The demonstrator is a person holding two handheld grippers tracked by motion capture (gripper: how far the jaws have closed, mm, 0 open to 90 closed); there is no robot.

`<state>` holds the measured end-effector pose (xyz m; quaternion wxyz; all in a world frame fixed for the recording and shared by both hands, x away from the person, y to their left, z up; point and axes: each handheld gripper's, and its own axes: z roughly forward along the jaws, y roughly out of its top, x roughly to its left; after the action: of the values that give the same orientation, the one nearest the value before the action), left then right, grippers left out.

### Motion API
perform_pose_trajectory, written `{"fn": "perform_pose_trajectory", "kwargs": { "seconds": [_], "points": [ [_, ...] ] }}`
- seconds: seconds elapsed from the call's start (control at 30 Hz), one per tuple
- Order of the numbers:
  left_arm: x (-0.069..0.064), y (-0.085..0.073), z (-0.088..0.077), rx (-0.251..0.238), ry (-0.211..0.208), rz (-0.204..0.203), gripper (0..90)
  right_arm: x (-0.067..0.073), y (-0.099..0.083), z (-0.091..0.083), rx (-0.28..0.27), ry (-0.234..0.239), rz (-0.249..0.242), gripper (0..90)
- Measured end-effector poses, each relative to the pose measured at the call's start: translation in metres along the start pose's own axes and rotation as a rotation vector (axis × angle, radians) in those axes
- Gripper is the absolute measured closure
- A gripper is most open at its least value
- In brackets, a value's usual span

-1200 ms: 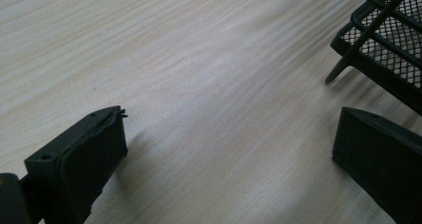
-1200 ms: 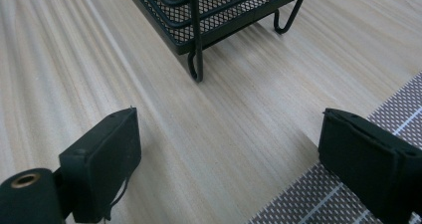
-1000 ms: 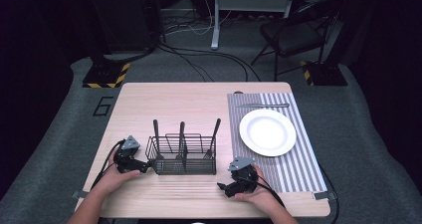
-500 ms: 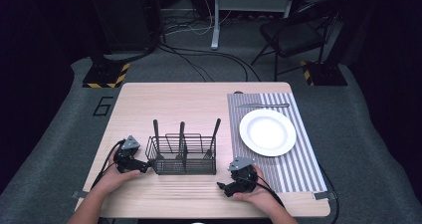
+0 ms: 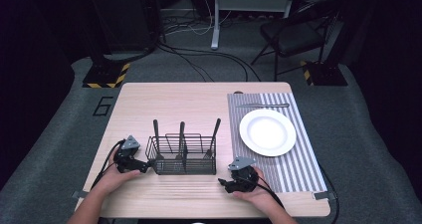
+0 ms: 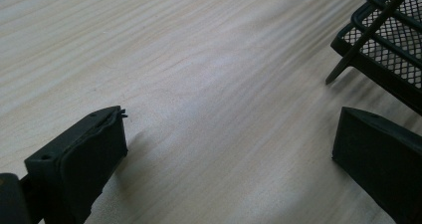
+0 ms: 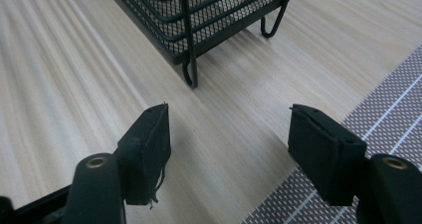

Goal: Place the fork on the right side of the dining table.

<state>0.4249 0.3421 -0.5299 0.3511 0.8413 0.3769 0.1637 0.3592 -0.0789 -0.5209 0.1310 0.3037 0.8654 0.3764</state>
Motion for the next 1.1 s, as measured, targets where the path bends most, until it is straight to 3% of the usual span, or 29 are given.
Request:
{"fn": "perform_pose_trajectory", "kwargs": {
  "seconds": [0.27, 0.43, 0.73, 1.1],
  "points": [
    [0.000, 0.000, 0.000, 0.000, 0.000, -0.001, 0.2, 0.000, 0.012, -0.017, -0.031, -0.007, 0.034, 36.1],
    [0.000, 0.000, 0.000, 0.005, -0.003, 0.001, 0.2, -0.002, 0.021, -0.029, -0.052, 0.004, 0.062, 43.6],
    [0.000, 0.000, 0.000, 0.005, -0.003, 0.001, 0.2, -0.019, 0.039, -0.051, -0.117, 0.002, 0.131, 49.2],
    [0.000, 0.000, 0.000, 0.005, -0.003, 0.001, 0.2, -0.026, 0.055, -0.061, -0.119, -0.007, 0.106, 52.7]
  ]
}}
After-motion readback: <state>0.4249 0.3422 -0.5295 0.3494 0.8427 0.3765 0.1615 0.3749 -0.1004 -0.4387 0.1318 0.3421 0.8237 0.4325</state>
